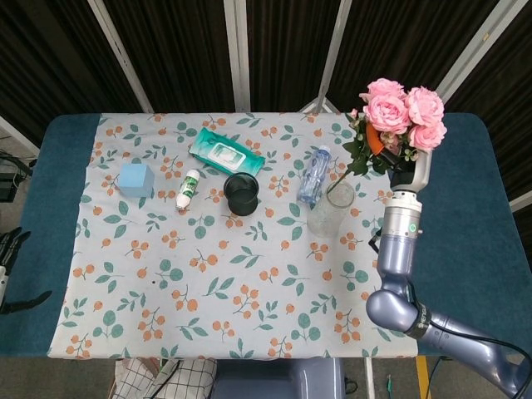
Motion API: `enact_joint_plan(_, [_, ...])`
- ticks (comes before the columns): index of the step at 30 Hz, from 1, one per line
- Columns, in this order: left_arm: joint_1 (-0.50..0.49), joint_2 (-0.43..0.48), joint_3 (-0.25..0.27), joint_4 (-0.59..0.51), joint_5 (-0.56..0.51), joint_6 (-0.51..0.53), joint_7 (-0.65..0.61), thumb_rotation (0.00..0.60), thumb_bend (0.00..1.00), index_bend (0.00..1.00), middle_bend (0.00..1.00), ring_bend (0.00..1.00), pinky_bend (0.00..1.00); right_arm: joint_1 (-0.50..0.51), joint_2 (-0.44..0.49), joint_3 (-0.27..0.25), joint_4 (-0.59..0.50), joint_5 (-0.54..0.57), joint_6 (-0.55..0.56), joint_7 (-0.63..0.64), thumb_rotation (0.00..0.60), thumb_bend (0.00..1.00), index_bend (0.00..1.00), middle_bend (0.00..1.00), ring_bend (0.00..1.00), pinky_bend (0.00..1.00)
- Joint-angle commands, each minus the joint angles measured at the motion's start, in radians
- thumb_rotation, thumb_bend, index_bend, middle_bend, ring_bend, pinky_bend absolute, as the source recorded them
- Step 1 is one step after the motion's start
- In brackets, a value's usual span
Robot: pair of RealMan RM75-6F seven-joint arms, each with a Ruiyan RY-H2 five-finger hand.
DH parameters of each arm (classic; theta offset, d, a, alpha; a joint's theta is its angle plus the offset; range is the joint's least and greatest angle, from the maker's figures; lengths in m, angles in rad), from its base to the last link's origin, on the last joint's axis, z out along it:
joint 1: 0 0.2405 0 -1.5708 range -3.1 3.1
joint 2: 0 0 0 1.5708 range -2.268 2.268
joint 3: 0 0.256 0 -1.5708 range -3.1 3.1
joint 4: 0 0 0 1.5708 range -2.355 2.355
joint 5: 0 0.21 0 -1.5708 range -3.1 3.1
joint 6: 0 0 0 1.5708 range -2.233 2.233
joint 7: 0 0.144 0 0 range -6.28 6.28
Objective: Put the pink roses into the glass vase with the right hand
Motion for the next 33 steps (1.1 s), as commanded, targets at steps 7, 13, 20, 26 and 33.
enact_joint_plan(7, [-0.001,0.000,0.000,-0.003,0.001,-0.002,0.002,0.600,0.00,0.00,0.00,0.00,0.00,-0.019,-0.001,0.002,0.052,-0.004,-0.024,0.027,0.600,0.33,0.49,0.54,0.51,0.37])
enact_joint_plan(13, [-0.005,-0.002,-0.002,-0.006,-0.002,-0.007,0.011,0.600,0.00,0.00,0.00,0.00,0.00,-0.037,-0.004,-0.013,0.076,-0.014,-0.036,0.041,0.600,0.33,0.49,0.54,0.51,0.37])
enact_joint_plan(20, [-0.005,-0.002,-0.002,-0.008,-0.003,-0.009,0.012,0.600,0.00,0.00,0.00,0.00,0.00,-0.054,-0.016,-0.032,0.102,-0.016,-0.054,0.065,0.600,0.33,0.49,0.54,0.51,0.37])
enact_joint_plan(26, [-0.006,0.000,-0.001,-0.009,-0.002,-0.011,0.011,0.600,0.00,0.00,0.00,0.00,0.00,-0.070,-0.036,-0.048,0.109,-0.017,-0.066,0.099,0.600,0.33,0.47,0.54,0.51,0.37])
enact_joint_plan(33, [-0.006,0.001,0.001,-0.009,0.001,-0.012,0.008,0.600,0.00,0.00,0.00,0.00,0.00,-0.096,-0.055,-0.109,0.096,-0.055,-0.069,0.097,0.600,0.33,0.42,0.52,0.48,0.34])
